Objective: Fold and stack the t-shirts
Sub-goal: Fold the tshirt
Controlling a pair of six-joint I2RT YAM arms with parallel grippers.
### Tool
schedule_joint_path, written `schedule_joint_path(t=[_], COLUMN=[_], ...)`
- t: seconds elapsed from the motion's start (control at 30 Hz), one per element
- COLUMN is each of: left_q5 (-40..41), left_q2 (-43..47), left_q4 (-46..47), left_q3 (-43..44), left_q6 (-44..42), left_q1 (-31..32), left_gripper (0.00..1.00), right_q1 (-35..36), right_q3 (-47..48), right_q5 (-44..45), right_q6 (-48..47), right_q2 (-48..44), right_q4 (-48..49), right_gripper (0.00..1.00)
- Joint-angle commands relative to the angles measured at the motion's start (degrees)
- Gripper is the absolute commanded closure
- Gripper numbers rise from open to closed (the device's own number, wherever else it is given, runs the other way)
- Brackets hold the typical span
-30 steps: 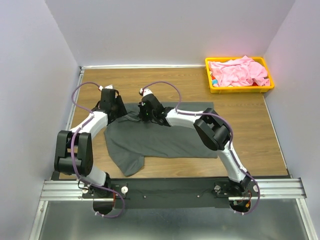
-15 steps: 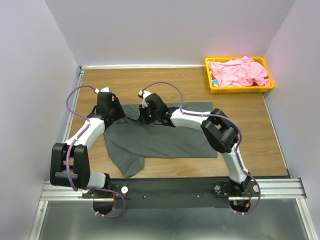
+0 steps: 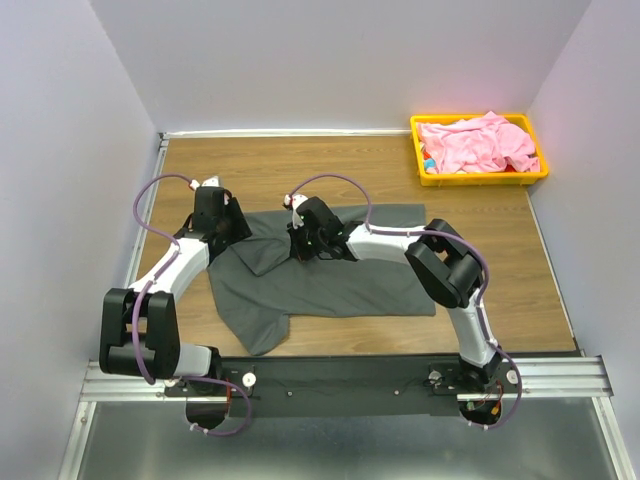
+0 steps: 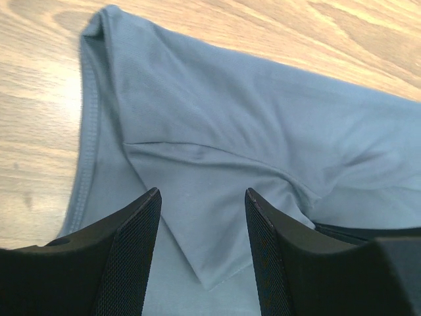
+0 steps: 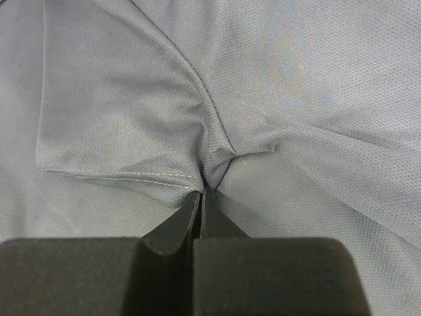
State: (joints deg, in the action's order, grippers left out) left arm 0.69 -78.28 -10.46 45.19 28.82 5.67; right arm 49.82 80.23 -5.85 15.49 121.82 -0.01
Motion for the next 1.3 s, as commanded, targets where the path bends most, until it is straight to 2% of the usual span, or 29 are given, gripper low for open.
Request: schedule_joint_path(t=[0.0,0.07,0.23,0.3,0.5,0.57,0.7,0.73,1.0,1.27], left_q5=[-3.6,-3.8,-5.1,-6.1,-8.9,-9.4,-12.3,-12.4,-12.0,-11.5], left_q2=[-0.1,0.8,2.0,2.1,2.7,2.6,1.7,1.1,-2.1,-0.9], left_q4=[-0.8,-0.7,-0.6,-0.7,-0.9,-1.1,-1.4,-1.4,-1.6,-1.3], left_q3=[-1.3,-2.5,-5.8,-6.6,-7.6,-7.2,-6.2,-6.1,-8.1,-12.6], left_q6=[0.5,1.0,2.0,2.2,2.1,1.9,1.2,1.2,1.9,4.8], left_q1=[-0.3,-0.3,-0.3,-0.3,0.1,0.6,1.6,2.1,4.1,4.0], left_gripper=[0.37,0.35,0.35,0.38,0.52,0.55,0.72,0.73,0.75,0.79], right_q1=[0.4,0.4,0.4,0.4,0.4,0.4,0.3,0.4,0.3,-2.6], right_q3=[1.2,1.7,1.3,1.3,0.0,-0.5,0.8,1.8,10.6,9.9], right_q5=[1.5,1.5,3.3,3.8,5.6,5.6,2.6,1.7,-4.9,-4.7], right_q6=[-1.3,-1.5,-2.9,-3.8,-5.6,-5.5,-3.1,-1.4,4.5,7.4], right_q2=[0.0,-0.3,-2.9,-3.7,-7.4,-8.2,-8.4,-7.8,1.3,6.2], right_q4=[-1.9,-2.4,-3.6,-4.1,-6.1,-6.5,-6.5,-6.5,-5.3,-3.2], right_gripper=[0.91,0.87,0.87,0.86,0.69,0.68,0.68,0.68,0.68,0.69])
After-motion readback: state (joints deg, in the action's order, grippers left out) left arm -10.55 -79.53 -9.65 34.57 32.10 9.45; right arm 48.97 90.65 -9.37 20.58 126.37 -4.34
